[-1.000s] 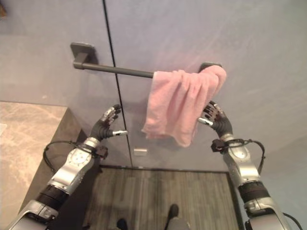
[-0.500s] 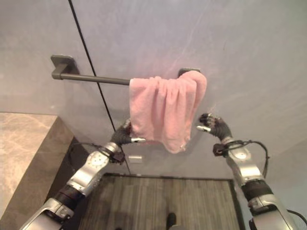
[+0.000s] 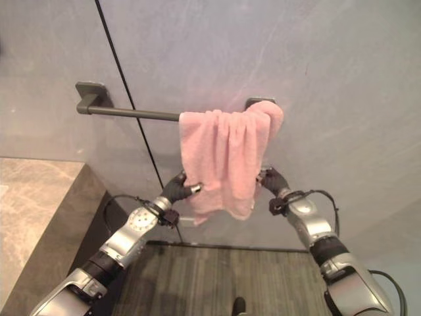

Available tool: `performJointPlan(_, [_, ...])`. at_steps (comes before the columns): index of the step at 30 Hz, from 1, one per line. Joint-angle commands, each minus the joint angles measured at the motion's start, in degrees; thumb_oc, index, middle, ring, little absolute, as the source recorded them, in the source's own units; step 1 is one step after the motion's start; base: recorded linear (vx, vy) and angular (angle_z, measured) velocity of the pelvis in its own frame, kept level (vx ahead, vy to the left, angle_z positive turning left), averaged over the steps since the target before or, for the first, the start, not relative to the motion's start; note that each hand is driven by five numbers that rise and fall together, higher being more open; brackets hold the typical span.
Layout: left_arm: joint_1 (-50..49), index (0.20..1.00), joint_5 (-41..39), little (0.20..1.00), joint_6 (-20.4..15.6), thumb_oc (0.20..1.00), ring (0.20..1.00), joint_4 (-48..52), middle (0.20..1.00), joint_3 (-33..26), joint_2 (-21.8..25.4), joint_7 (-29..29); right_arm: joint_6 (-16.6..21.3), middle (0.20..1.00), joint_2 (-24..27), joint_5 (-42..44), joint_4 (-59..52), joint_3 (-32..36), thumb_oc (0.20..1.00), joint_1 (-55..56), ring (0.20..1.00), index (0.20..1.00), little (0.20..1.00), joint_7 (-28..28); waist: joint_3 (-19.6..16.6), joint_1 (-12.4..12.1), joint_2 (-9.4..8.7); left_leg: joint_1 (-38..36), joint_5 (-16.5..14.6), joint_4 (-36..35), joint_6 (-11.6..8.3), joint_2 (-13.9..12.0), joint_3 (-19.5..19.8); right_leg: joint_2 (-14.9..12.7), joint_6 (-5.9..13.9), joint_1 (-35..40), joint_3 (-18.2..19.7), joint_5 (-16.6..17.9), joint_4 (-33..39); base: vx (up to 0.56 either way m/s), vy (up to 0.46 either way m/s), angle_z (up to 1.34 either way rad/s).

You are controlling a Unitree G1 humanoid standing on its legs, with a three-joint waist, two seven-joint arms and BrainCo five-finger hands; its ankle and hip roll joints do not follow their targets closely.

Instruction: Put brush and paste in cup on sink, flatten towel.

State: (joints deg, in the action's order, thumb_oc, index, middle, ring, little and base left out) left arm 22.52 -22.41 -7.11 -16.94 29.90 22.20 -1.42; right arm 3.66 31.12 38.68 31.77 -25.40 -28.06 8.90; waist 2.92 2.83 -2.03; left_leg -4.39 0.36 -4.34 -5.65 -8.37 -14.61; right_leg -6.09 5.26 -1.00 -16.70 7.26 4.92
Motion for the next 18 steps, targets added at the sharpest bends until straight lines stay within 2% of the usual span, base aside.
performJointPlan(1, [3.3, 0.200, 0.5, 0.200, -2.0, 0.200, 0.200, 0.4, 0.200, -1.3, 1.1, 0.3, 2.8, 0.200, -0.1, 2.9, -4.6, 3.5, 0.200, -3.3, 0.200, 0.200, 0.200, 0.1, 0.0, -1.1, -1.49, 0.2, 1.7, 0.2, -0.21, 0.9, 0.5, -2.6, 4.22, 3.7, -1.2, -4.3, -2.3, -0.01, 0.055, 0.00])
performJointPlan(10, [-1.7, 0.200, -0.5, 0.200, -3.5, 0.200, 0.200, 8.9, 0.200, -8.4, 4.6, -0.2, 5.1, 0.200, 3.7, 1.6, -20.9, 11.1, 0.200, 5.7, 0.200, 0.200, 0.200, 1.7, -0.5, -0.9, -2.01, 0.4, 1.1, -0.5, 0.27, 1.6, -0.3, -3.6, 5.39, 3.0, 0.2, -2.1, -0.2, -0.02, 0.043, -0.01])
performJointPlan(13, [-2.8, 0.200, -2.4, 0.200, -4.5, 0.200, 0.200, 14.3, 0.200, -10.8, 5.9, -0.6, 5.8, 0.200, 4.2, 4.3, -30.7, 13.4, 0.200, 10.1, 0.200, 0.200, 0.200, 5.1, -0.5, -0.5, -2.53, 0.4, 1.0, -0.7, 0.47, 1.7, -0.1, -3.8, 5.53, 2.7, 0.6, -2.0, -0.5, -0.01, 0.023, -0.01])
performJointPlan(18, [-5.5, 0.200, -4.6, 0.200, -6.2, 0.200, 0.200, 21.6, 0.200, -14.1, 6.4, -0.5, 6.1, 0.200, 4.4, 7.0, -40.0, 12.8, 0.200, 11.7, 0.200, 0.200, 0.200, 8.0, -0.5, -0.3, -3.04, 0.3, 0.8, -0.7, 0.70, 1.8, -0.3, -4.0, 5.58, 2.5, 0.9, -2.0, -1.2, 0.00, 0.000, 0.00])
